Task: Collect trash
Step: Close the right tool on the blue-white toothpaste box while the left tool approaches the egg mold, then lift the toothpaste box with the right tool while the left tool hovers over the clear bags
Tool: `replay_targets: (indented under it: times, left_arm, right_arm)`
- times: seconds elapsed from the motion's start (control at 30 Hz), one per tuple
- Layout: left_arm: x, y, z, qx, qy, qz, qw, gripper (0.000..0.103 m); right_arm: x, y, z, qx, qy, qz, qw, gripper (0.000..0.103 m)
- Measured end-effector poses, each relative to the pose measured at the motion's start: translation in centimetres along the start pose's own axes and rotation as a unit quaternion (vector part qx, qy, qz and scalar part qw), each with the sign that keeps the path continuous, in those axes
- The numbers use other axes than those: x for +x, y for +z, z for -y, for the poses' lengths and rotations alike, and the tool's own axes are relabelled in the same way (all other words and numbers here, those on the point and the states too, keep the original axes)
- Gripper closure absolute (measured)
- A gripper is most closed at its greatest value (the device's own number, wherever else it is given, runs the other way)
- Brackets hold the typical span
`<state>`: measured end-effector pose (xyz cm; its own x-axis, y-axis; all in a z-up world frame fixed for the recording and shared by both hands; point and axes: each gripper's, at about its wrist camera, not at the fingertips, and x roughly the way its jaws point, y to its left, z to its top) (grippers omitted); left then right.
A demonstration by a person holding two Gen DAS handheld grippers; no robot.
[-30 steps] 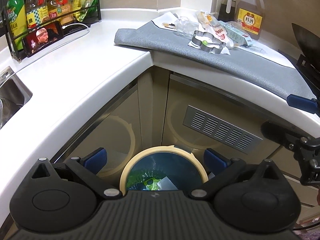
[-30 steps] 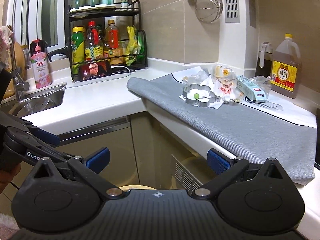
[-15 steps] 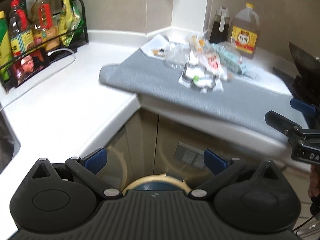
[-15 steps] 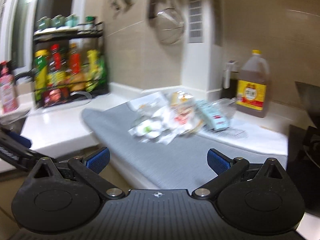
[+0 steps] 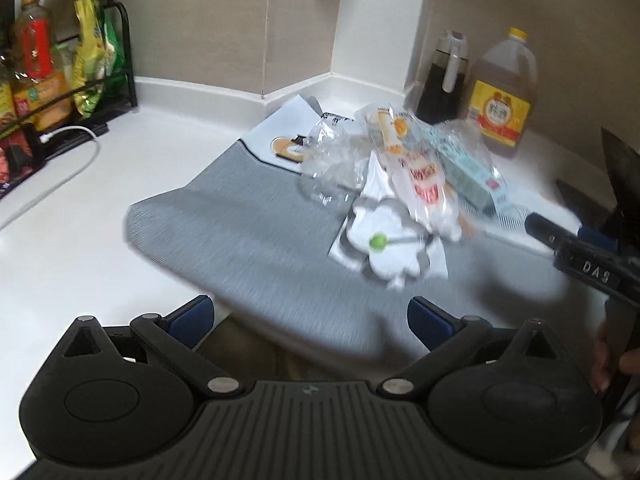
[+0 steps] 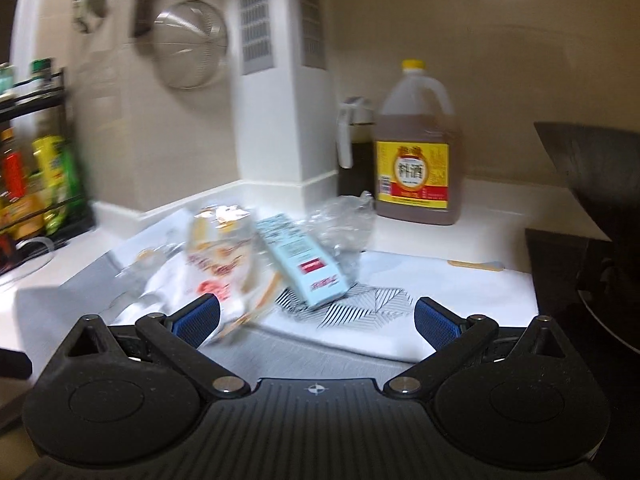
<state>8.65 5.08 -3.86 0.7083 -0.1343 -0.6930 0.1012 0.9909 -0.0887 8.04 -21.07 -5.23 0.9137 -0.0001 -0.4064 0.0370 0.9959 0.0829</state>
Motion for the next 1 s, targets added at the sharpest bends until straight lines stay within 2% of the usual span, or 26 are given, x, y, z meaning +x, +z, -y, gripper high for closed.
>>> replay_targets:
  times: [0.07, 0.2, 0.57, 0.6, 0.63, 0.67, 0.7, 0.77, 0.83, 0.87, 0.93, 1.0]
  left_arm:
    - [1.6, 1.1, 0.4, -0.010, 0.004, 0.000, 0.9999, 0.000]
    - [4.6, 2.4, 0.8, -0.034, 0.002, -0.022, 0.9992, 0.000]
    - [7.8, 2.7, 3.1, -0.014, 0.016, -0.028, 0.9994, 0.000]
    - [7.9, 2.8, 3.1, -0.016, 0.017, -0.029, 0.9993, 0.000]
    - [8.0, 2.8, 3.1, -0.017, 0.017, -0.028, 0.9993, 0.000]
    - [8.0, 2.8, 3.1, -0.016, 0.018, -0.027, 0.9993, 0.000]
    - [7.9, 2.8, 3.2, -0.011, 0.018, -0.025, 0.9995, 0.005]
    - [7.6, 2.6, 3.3, 0.003, 0.020, -0.019, 0.9996, 0.022]
    - [7.4, 2.4, 3.2, 0.015, 0.026, -0.017, 0.9994, 0.040]
    - [7.1, 2.3, 3.0, 0.015, 0.026, -0.014, 0.9994, 0.044]
    - [6.7, 2.2, 2.5, 0.010, 0.011, -0.014, 0.9998, 0.062]
    - [6.3, 2.0, 2.0, 0.003, 0.001, -0.015, 0.9999, 0.072]
  right_arm:
    - [2.0, 0.6, 0.3, 0.023, -0.001, -0.027, 0.999, 0.000]
    - [4.6, 1.4, -0.3, 0.011, -0.039, -0.002, 0.999, 0.000]
    - [11.4, 2.7, -0.5, 0.001, -0.045, -0.061, 0.997, 0.001]
    - [11.6, 2.7, -0.3, 0.005, -0.036, -0.066, 0.997, 0.010]
    - [11.6, 2.6, -0.1, 0.012, -0.022, -0.066, 0.998, 0.036]
    - [11.3, 2.5, 0.1, 0.022, -0.004, -0.064, 0.998, 0.049]
    - [11.0, 2.4, 0.4, 0.033, 0.015, -0.063, 0.997, 0.054]
    - [10.1, 2.1, 0.4, 0.036, 0.029, -0.055, 0.997, 0.059]
    - [8.8, 1.9, 0.2, 0.025, 0.027, -0.047, 0.998, 0.060]
    - [8.0, 1.7, 0.1, 0.022, 0.027, -0.044, 0.998, 0.060]
    - [6.1, 1.5, 0.3, 0.020, 0.031, -0.048, 0.998, 0.060]
    - [4.2, 0.9, 0.7, 0.028, 0.045, -0.054, 0.997, 0.060]
